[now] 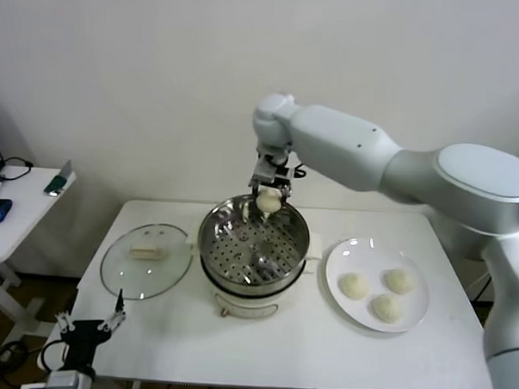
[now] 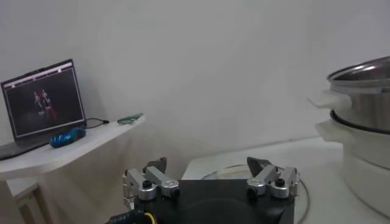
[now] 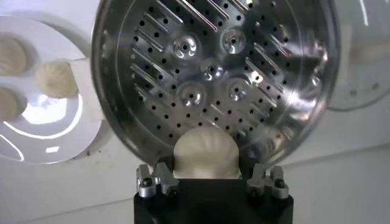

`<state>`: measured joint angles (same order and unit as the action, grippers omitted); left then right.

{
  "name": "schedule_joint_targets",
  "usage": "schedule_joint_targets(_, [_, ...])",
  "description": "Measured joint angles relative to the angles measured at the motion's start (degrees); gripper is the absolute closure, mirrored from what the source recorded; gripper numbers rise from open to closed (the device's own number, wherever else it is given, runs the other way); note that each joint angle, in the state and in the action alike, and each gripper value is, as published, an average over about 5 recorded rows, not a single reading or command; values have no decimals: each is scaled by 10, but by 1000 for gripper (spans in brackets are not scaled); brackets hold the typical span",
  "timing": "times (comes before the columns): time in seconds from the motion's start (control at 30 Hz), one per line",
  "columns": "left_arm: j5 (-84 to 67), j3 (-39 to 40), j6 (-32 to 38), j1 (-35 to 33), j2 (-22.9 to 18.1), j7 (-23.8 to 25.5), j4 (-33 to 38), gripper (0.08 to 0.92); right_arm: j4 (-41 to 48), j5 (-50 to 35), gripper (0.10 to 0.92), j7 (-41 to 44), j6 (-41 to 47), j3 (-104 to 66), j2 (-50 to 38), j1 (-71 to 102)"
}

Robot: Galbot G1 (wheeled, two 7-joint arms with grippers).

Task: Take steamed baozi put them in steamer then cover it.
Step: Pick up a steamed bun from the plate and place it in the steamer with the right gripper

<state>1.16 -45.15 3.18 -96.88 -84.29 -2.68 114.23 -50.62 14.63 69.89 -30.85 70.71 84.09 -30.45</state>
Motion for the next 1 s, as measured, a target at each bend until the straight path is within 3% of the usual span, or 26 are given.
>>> schedule_joint_targets(0.47, [-4, -13, 7, -11, 3, 0, -3, 177, 34, 85, 321, -19, -20, -20, 38, 67])
schedule_joint_targets(0.67, [-4, -14, 9, -13, 1, -2, -5, 177, 41, 97, 219, -24, -20, -27, 41, 75])
schedule_joint_targets(1.0, [-5, -16, 9, -19, -1, -3, -1, 177, 18, 78, 202, -13, -12, -37, 21, 56])
